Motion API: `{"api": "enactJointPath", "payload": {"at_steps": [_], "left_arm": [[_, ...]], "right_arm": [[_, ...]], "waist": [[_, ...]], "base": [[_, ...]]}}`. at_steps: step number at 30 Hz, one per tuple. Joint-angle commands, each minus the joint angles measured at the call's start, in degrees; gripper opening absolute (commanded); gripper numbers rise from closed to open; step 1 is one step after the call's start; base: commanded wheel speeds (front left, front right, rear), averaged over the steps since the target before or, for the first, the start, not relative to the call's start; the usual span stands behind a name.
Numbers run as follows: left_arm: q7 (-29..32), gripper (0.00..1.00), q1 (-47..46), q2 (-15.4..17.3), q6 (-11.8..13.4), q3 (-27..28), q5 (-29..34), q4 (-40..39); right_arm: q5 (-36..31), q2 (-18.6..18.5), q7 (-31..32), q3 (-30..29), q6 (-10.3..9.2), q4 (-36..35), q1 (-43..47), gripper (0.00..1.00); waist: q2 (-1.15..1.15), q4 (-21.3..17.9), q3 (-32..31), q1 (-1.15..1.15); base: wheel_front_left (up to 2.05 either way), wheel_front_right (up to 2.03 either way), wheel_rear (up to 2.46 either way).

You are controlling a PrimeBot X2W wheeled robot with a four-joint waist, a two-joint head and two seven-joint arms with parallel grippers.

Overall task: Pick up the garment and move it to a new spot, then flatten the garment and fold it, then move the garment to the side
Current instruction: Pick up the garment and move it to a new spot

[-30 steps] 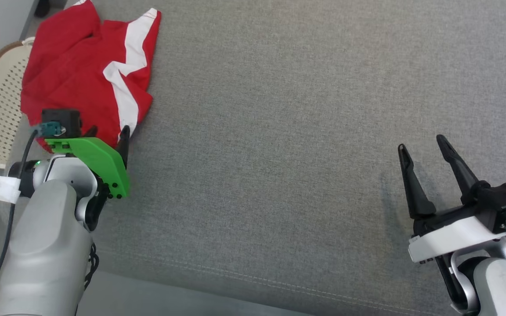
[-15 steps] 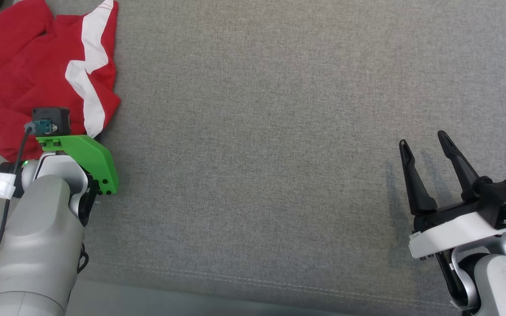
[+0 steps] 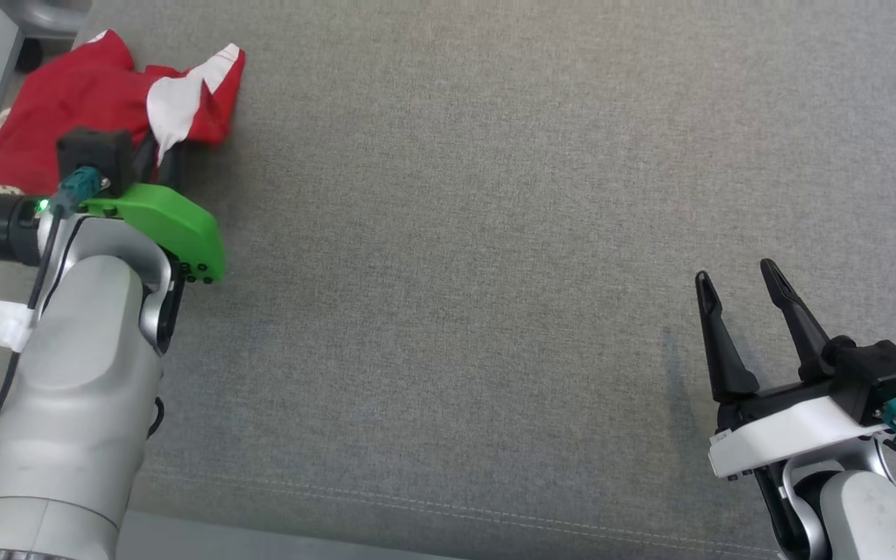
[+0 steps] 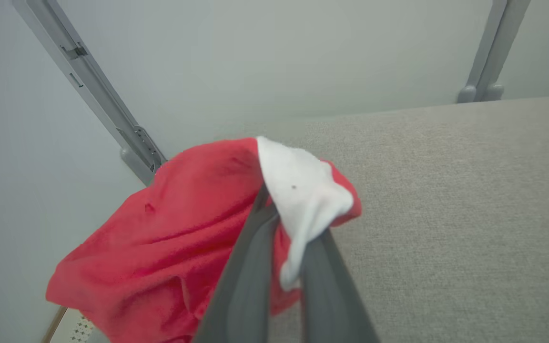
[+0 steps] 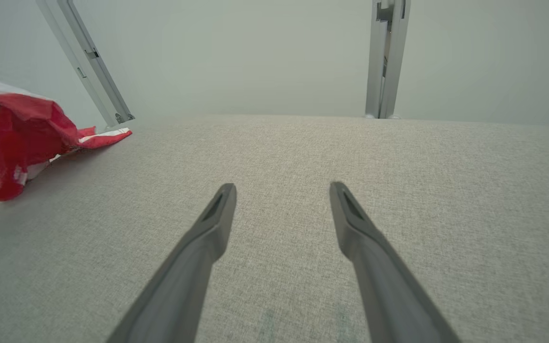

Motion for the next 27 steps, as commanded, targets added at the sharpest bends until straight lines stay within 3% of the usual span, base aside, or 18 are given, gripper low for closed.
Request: {"api": "enactJointPath", "payload": {"at_steps": [1, 7, 16, 22, 27], "left_arm": [[-0.6, 0.00, 1.3, -0.3, 0.6, -0.6, 0.9, -2.2], [0.9, 0.00, 6.2, -1.2, 1.7, -3.5, 2.3, -17.6], [11.7, 0.00, 14.4, -3.6, 2.0, -12.1, 4.1, -45.8], [16.5, 0.00, 13.7, -5.4, 0.2, -18.3, 5.9, -52.1], [19.3, 0.00, 11.8, -5.3, -0.8, -20.9, 6.6, -52.5]], "right_arm": [[0.2, 0.2, -0.4, -0.1, -0.09, 0.3, 0.9, 1.00], [0.5, 1.0, -1.4, -0.1, -0.09, 1.3, 1.1, 1.00], [1.0, 2.2, -2.8, 0.0, -0.09, 2.3, 0.1, 1.00], [2.0, 2.5, -4.2, 0.1, -0.09, 3.8, -0.9, 1.00], [2.9, 2.8, -5.4, -0.8, -0.09, 5.1, -0.1, 1.00]], "waist": [[0.00, -0.4, -1.7, 0.00], [0.00, -3.0, -3.5, 0.00], [0.00, -10.9, -2.8, 0.00], [0.00, -17.9, -1.6, 0.00], [0.00, -21.1, -1.0, 0.00]], "base": [[0.00, 0.00, 0.00], [0.00, 0.00, 0.00], [0.00, 0.00, 0.00], [0.00, 0.00, 0.00], [0.00, 0.00, 0.00]]}}
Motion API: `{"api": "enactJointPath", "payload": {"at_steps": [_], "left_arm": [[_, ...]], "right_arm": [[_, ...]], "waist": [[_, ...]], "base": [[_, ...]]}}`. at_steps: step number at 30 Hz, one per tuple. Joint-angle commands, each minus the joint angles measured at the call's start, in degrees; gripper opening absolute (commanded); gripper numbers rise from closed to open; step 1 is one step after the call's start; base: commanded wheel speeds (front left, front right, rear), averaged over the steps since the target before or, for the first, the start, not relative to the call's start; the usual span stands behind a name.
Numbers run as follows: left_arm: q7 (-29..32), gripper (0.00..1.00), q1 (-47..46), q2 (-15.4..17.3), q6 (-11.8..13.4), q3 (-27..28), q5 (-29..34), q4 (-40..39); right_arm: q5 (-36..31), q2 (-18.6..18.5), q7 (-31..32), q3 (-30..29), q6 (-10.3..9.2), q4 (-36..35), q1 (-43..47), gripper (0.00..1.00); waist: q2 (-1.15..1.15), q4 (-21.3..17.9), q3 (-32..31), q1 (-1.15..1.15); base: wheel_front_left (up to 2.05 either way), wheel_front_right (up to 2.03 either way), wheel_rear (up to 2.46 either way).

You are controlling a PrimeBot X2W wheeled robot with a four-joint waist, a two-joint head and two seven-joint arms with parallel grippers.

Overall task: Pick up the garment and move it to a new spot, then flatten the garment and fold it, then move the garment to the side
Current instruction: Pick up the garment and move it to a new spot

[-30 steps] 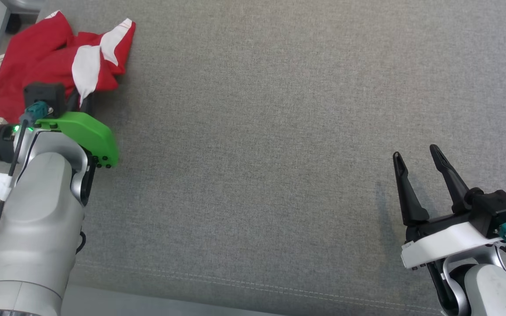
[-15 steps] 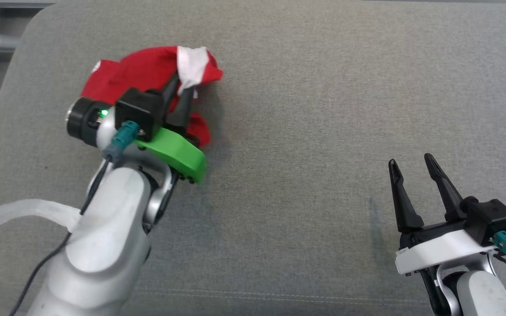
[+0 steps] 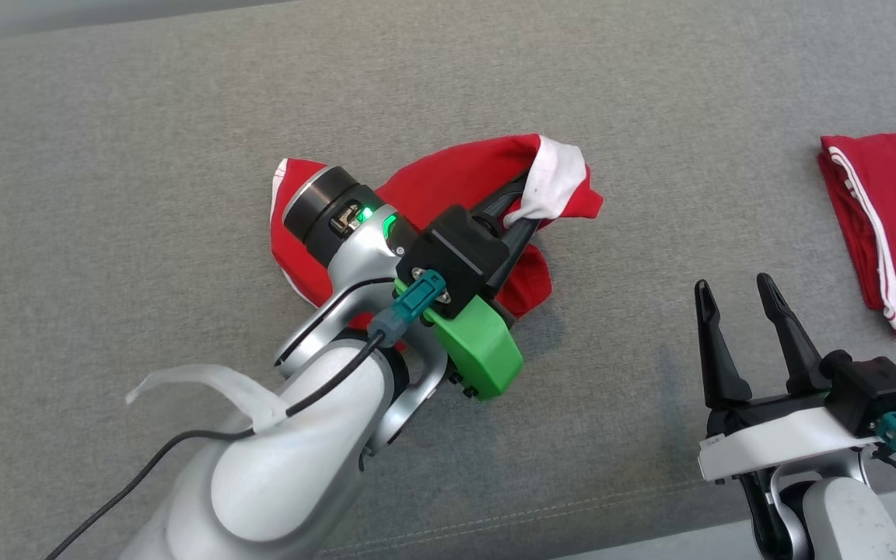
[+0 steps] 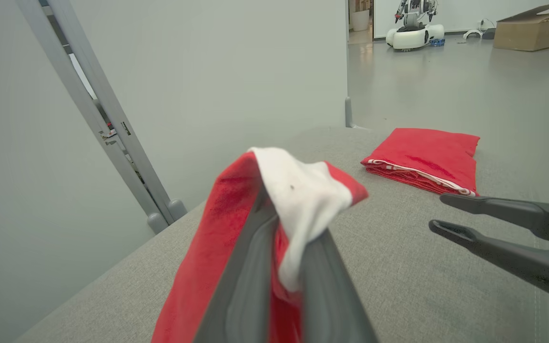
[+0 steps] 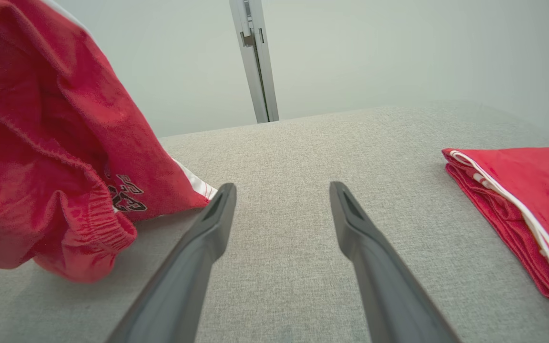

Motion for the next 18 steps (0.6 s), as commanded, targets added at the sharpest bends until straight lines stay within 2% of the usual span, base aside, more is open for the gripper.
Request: {"api": "enactJointPath", "payload": {"at_steps": [1, 8, 11, 18], "left_arm": [[1.8, 0.00, 0.0, 1.0, -0.5, -0.4, -0.1, 0.7], [8.7, 0.00, 5.4, 5.6, -1.5, -1.6, -4.3, 3.2], [11.4, 0.00, 9.1, 8.5, -1.9, -1.9, -6.8, 3.7], [13.6, 0.00, 14.2, 14.6, 0.2, 0.7, -9.2, 2.4]], "right_arm": [[0.8, 0.1, -0.7, 0.1, -0.09, 0.5, 0.2, 1.00], [1.9, 0.1, -1.7, 0.5, -0.09, 1.6, -0.1, 1.00], [2.1, 0.1, -1.9, 0.5, -0.09, 2.0, -0.3, 1.00], [1.0, 0.1, -1.3, 0.2, -0.09, 2.0, -0.4, 1.00]], "waist": [[0.00, -4.2, 1.3, 0.01], [0.00, -4.5, 2.3, 0.01], [0.00, -3.6, 2.4, 0.01], [0.00, -0.2, 1.7, 0.01]], "base": [[0.00, 0.00, 0.00], [0.00, 0.00, 0.00], [0.00, 0.00, 0.00], [0.00, 0.00, 0.00]]}}
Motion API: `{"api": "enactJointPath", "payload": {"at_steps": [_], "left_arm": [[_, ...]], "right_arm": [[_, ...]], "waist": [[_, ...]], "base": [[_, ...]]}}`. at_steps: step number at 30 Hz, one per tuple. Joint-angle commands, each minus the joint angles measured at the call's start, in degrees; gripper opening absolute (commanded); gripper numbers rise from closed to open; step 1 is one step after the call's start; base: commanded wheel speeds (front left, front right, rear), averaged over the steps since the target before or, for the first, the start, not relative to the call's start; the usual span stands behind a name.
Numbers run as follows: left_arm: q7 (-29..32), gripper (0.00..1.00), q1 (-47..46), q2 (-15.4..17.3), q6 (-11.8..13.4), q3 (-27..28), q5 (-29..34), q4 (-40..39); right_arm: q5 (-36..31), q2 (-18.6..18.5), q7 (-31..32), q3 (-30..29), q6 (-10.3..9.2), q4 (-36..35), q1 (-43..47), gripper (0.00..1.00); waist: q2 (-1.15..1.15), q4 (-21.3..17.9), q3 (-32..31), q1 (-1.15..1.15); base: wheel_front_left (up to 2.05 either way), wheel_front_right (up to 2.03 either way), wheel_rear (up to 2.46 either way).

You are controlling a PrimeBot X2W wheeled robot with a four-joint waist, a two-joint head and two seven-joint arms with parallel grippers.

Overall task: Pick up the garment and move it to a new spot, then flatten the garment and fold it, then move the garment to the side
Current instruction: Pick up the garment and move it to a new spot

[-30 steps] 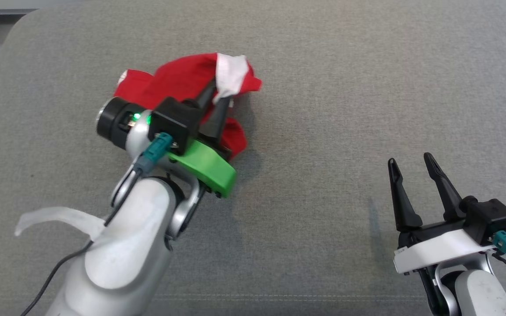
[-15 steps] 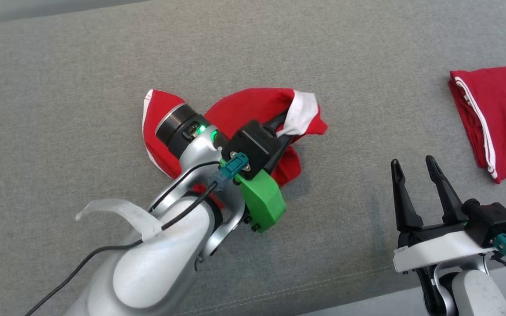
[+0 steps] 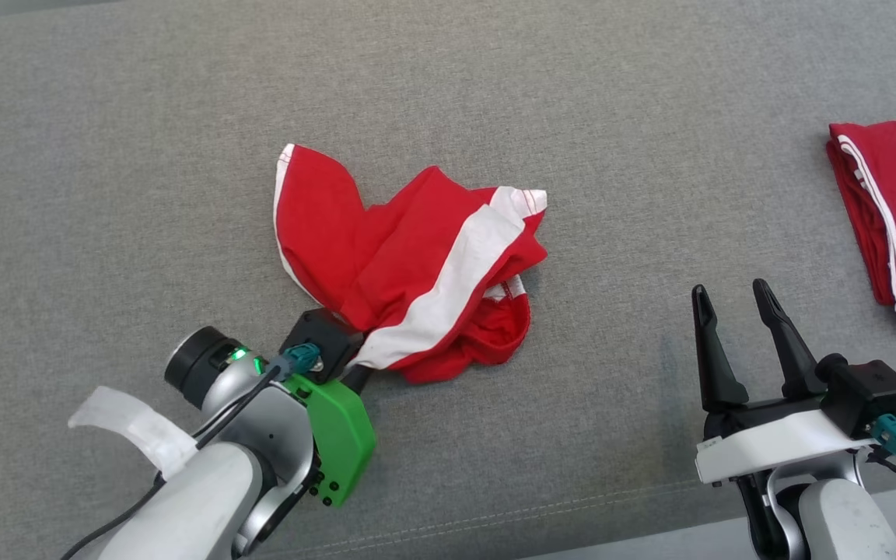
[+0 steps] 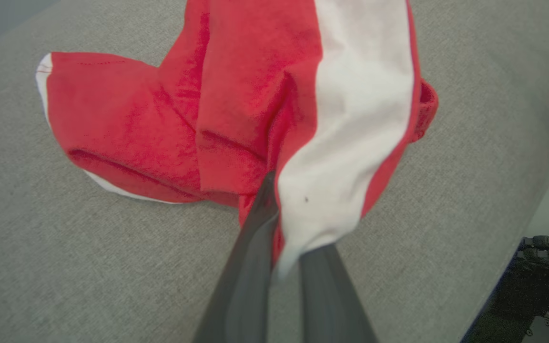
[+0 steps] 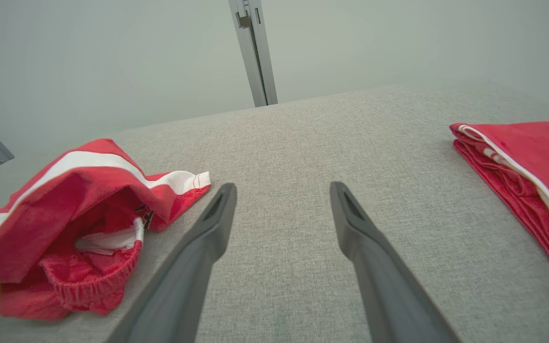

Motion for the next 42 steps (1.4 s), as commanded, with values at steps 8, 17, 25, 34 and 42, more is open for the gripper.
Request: {"api": "enactJointPath", "payload": {"at_steps": [8, 17, 25, 34, 42], "left_arm": [[-2.8, 1.00, 2.8, 1.0, 4.2, 5.0, -3.0, 0.2], [-9.6, 1.00, 7.9, 0.3, 9.6, 11.2, -6.7, 1.2], [-16.3, 1.00, 12.9, -0.4, 14.8, 17.9, -9.7, -1.0], [-28.6, 1.00, 14.4, -3.7, 18.7, 24.0, -10.2, -3.8], [-34.9, 1.00, 13.2, -8.4, 17.9, 28.0, -7.2, -5.7]], "right_arm": [[-0.9, -0.1, 1.5, -0.2, -0.09, -0.8, -0.2, 1.00], [-2.0, -0.1, 2.5, -1.3, -0.09, -2.1, 0.9, 1.00], [-2.3, -0.1, 2.9, -2.2, -0.09, -2.9, 1.3, 1.00], [-2.8, -0.1, 2.8, -3.1, -0.09, -3.9, 0.3, 1.00], [-3.1, -0.1, 2.2, -3.5, -0.09, -3.4, -1.2, 1.00]], "waist": [[0.00, 3.1, -1.6, 0.00], [0.00, 3.9, -3.4, 0.00], [0.00, 5.1, -5.4, 0.00], [0.00, 6.0, -7.2, 0.00], [0.00, 6.7, -8.6, 0.00]], "base": [[0.00, 0.00, 0.00], [0.00, 0.00, 0.00], [0.00, 0.00, 0.00], [0.00, 0.00, 0.00], [0.00, 0.00, 0.00]]}}
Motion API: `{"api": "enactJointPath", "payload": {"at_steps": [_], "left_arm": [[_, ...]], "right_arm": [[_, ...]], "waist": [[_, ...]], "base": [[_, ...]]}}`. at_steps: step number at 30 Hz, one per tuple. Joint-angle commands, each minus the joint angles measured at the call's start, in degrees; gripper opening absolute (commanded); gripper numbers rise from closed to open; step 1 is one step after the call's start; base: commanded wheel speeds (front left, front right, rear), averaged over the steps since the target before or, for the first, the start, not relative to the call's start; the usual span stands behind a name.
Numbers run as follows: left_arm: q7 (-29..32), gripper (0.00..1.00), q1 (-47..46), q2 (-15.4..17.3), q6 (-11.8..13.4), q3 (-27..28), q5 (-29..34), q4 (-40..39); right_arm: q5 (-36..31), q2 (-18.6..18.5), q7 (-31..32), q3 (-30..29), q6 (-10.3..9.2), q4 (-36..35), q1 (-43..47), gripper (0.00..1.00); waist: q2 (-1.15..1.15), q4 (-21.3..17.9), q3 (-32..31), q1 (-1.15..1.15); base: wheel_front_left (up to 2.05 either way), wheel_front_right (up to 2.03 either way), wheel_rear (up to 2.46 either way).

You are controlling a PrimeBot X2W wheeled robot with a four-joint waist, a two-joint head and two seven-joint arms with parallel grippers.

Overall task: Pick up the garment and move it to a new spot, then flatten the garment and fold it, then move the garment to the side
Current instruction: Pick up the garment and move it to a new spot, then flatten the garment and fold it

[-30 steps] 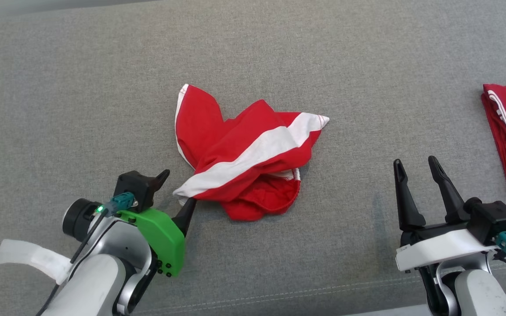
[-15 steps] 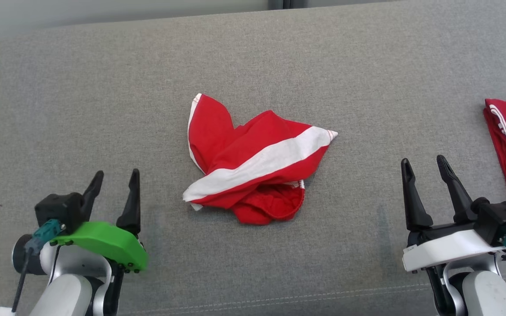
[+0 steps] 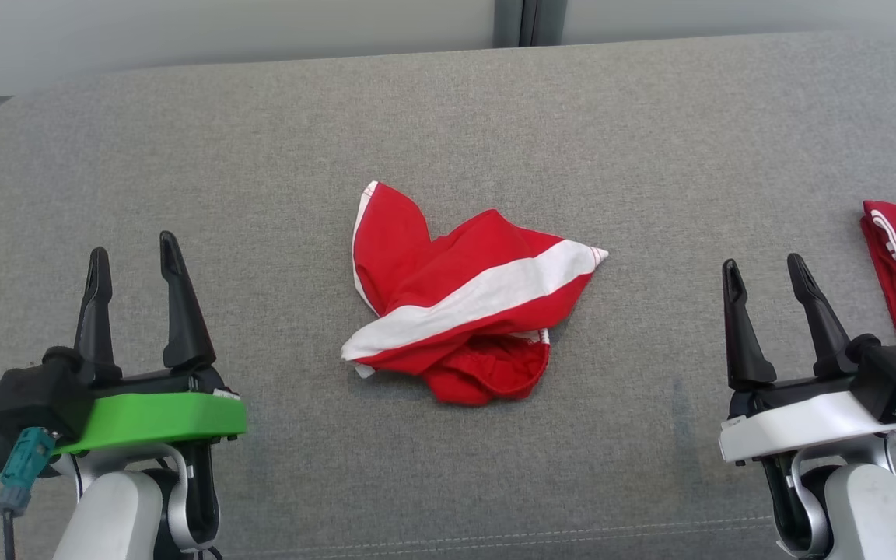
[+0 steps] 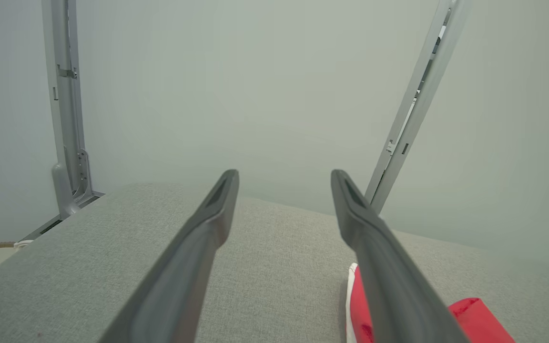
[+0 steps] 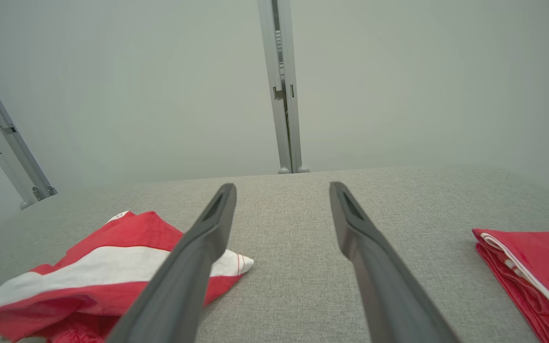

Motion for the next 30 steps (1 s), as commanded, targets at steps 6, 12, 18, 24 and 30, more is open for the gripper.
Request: {"api": "enactJointPath", "payload": {"at_steps": [6, 12, 18, 24, 30], "left_arm": [[-0.5, 1.00, 2.9, 0.4, -1.7, -1.2, 9.6, 1.3], [-0.5, 1.00, 6.1, -0.3, -4.0, -2.3, 12.6, 4.0], [-0.4, 1.00, 7.5, -0.5, -4.9, -3.1, 12.8, 8.5], [-0.4, 1.00, 6.3, -0.9, -5.3, -3.5, 12.9, 9.6], [0.8, 1.00, 5.1, -1.4, -6.2, -5.2, 13.0, 9.4]], "right_arm": [[-0.7, -0.1, -0.6, 0.6, -0.09, 1.9, 1.3, 1.00], [-0.2, -0.1, -0.2, 1.6, -0.09, 3.8, 3.6, 1.00], [-0.9, -0.1, 1.1, 2.1, -0.09, 4.5, 5.0, 1.00], [-0.9, -0.1, 1.4, 1.7, -0.09, 3.8, 5.5, 1.00], [-0.5, -0.1, 2.4, 1.0, -0.09, 3.5, 4.7, 1.00]], "waist": [[0.00, 0.2, -2.4, 0.00], [0.00, 0.3, -4.4, 0.00], [0.00, 0.5, -5.6, 0.00], [0.00, 0.9, -5.5, 0.00], [0.00, 2.2, -4.4, 0.00]], "base": [[0.00, 0.00, 0.00], [0.00, 0.00, 0.00], [0.00, 0.00, 0.00], [0.00, 0.00, 0.00], [0.00, 0.00, 0.00]]}}
